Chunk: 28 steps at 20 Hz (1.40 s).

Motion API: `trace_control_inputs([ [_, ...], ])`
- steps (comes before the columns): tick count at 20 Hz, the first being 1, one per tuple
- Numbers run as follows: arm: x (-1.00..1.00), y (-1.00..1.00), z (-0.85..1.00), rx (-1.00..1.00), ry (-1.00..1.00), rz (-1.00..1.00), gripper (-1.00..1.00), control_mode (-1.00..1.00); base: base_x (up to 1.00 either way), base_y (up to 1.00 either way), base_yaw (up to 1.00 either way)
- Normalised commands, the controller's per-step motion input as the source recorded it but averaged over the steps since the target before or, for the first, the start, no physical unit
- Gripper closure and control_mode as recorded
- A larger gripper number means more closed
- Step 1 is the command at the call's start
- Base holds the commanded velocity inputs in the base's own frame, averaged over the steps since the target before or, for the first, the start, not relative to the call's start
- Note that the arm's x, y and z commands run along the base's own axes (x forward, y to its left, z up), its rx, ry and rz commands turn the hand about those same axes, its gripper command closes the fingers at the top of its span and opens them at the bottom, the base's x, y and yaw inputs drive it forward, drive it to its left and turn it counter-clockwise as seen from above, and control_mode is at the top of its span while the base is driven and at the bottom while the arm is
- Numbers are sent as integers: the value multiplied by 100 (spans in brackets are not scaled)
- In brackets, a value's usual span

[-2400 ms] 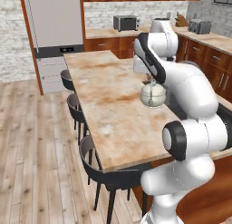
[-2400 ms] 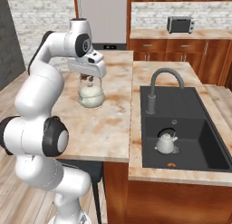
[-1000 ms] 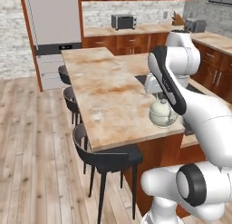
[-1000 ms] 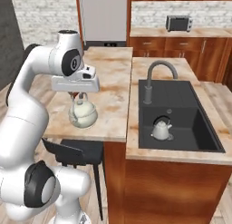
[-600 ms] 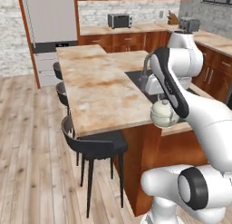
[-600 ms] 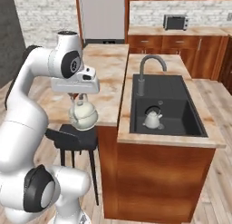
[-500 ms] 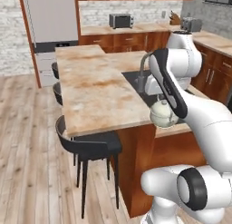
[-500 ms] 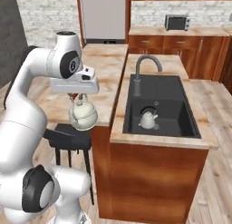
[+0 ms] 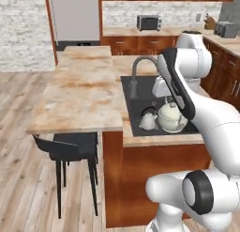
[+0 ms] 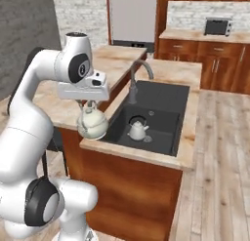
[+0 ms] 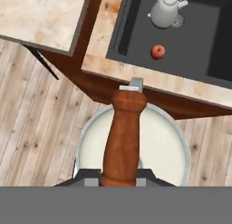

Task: Pick the kettle and kettle and place them in the sink. Then turn on the water.

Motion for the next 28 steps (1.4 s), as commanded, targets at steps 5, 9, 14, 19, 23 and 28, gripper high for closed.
trace_control_inputs([
  [5, 0, 0, 0, 0, 0, 0, 100, 100, -2, -100, 45],
  [9, 0, 0, 0, 0, 0, 0, 100, 100, 0, -99, 59],
  [14, 0, 0, 0, 0, 0, 0, 100, 100, 0, -95, 63],
  [19, 0, 0, 0, 0, 0, 0, 100, 100, 0, -92, 65],
  [23, 0, 0, 0, 0, 0, 0, 100, 100, 0, -93, 67],
  [28, 0, 0, 0, 0, 0, 0, 100, 100, 0, -96, 65],
])
